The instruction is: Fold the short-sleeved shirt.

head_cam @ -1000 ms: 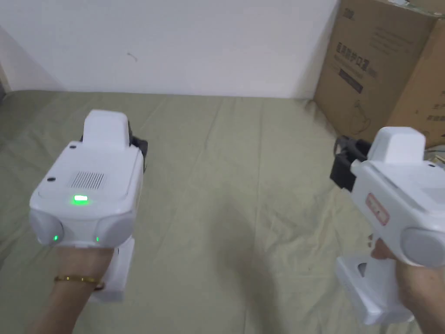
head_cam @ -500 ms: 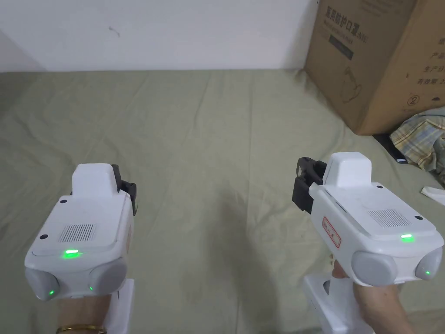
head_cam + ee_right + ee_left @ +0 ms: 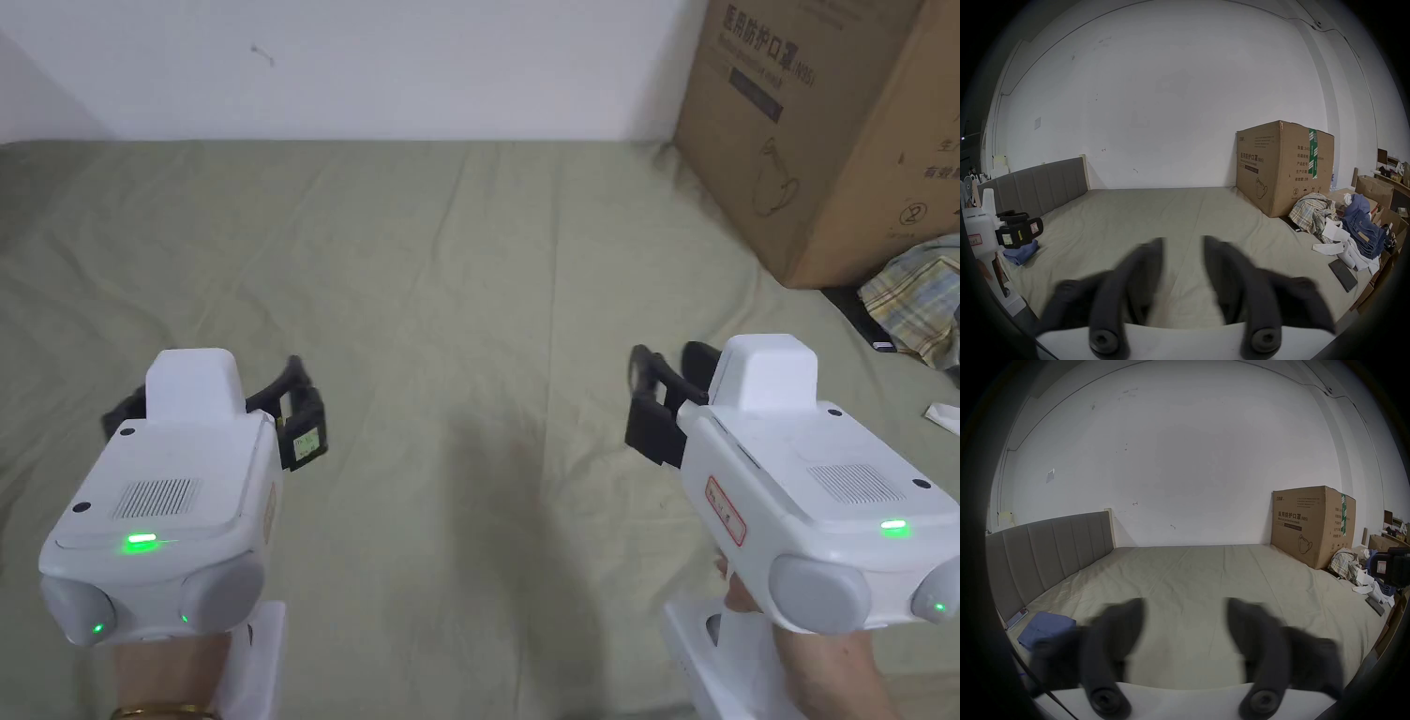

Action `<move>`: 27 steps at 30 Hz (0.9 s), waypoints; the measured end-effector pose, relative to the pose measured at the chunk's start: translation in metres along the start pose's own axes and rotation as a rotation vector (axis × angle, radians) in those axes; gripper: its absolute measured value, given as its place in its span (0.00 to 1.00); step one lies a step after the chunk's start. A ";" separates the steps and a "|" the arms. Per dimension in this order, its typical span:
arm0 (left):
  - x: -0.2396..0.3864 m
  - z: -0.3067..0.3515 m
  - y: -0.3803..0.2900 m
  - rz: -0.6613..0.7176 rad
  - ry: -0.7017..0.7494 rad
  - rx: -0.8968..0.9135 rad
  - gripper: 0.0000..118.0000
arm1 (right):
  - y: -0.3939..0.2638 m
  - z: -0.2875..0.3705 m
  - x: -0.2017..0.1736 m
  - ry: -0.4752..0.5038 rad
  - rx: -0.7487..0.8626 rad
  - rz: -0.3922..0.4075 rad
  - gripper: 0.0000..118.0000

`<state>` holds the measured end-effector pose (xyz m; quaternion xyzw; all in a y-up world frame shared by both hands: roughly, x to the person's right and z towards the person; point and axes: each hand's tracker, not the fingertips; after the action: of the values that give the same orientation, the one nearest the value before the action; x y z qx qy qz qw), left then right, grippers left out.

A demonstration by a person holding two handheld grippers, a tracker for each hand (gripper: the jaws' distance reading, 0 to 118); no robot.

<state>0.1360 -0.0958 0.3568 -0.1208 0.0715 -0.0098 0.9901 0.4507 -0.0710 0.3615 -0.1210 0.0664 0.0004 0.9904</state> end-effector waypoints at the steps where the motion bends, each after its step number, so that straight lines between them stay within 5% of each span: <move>1: 0.001 0.001 0.000 0.009 0.008 0.001 0.89 | 0.000 0.000 0.001 0.003 -0.002 0.002 0.56; 2: 0.002 0.002 0.000 0.014 0.014 0.012 1.00 | 0.000 0.000 0.001 0.008 0.000 0.000 0.73; 3: 0.003 0.003 0.000 0.018 0.013 0.027 1.00 | 0.002 0.000 0.001 0.010 0.003 0.002 0.87; 5: 0.000 0.011 0.012 0.020 0.014 0.035 1.00 | 0.003 0.001 0.001 -0.001 0.006 0.007 0.99; 27: -0.002 0.004 0.006 -0.017 0.015 0.046 1.00 | 0.014 0.001 0.003 -0.031 0.033 -0.005 1.00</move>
<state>0.1346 -0.0892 0.3599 -0.0984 0.0774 -0.0207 0.9919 0.4539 -0.0574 0.3592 -0.1047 0.0506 -0.0012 0.9932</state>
